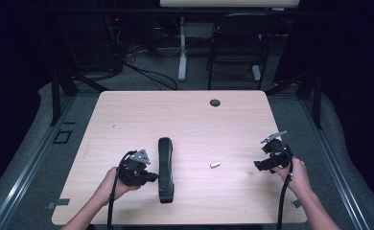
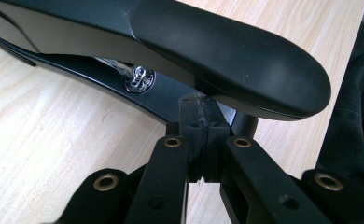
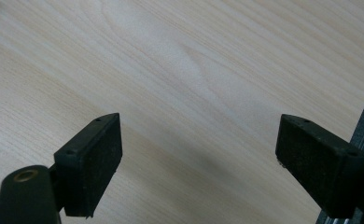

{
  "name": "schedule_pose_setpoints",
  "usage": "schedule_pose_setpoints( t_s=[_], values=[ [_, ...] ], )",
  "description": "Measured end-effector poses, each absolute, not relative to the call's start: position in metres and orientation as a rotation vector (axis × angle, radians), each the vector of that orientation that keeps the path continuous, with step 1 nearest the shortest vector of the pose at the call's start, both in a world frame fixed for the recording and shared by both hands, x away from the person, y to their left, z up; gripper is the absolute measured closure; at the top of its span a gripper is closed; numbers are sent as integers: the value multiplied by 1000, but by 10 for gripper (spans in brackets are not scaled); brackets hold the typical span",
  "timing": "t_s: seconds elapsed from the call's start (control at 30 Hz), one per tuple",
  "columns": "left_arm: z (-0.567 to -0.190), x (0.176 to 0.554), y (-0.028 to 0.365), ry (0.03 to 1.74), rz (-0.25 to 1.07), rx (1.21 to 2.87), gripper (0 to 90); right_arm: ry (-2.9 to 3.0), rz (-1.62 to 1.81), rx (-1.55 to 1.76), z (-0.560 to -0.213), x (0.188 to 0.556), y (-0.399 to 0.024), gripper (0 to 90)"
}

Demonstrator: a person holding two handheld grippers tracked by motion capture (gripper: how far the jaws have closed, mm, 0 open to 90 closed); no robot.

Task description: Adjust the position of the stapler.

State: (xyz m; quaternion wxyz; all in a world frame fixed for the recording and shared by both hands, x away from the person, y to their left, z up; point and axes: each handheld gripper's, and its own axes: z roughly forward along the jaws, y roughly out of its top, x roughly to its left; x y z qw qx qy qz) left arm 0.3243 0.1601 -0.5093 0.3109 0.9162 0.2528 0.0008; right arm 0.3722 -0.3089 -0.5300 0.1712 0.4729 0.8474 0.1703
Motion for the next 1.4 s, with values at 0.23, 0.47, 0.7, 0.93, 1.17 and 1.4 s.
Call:
schedule_pose_setpoints(
  t_s=[0.23,0.47,0.7,0.93,1.17,1.4],
  values=[
    [-512,325,156,677,-7,2415,900,2407,476,1346,-531,373,-308,144],
    [-513,325,148,666,0,2417,900,2413,475,1344,-531,373,-308,144],
    [-516,326,141,662,9,2418,900,2416,473,1341,-532,373,-307,144],
    [-517,326,134,659,-1,2402,900,2407,480,1353,-532,374,-306,144],
    [-519,326,122,649,26,2396,900,2410,469,1362,-533,376,-305,144],
    [-519,325,113,632,44,2391,900,2407,476,1364,-532,377,-304,142]
  ],
)
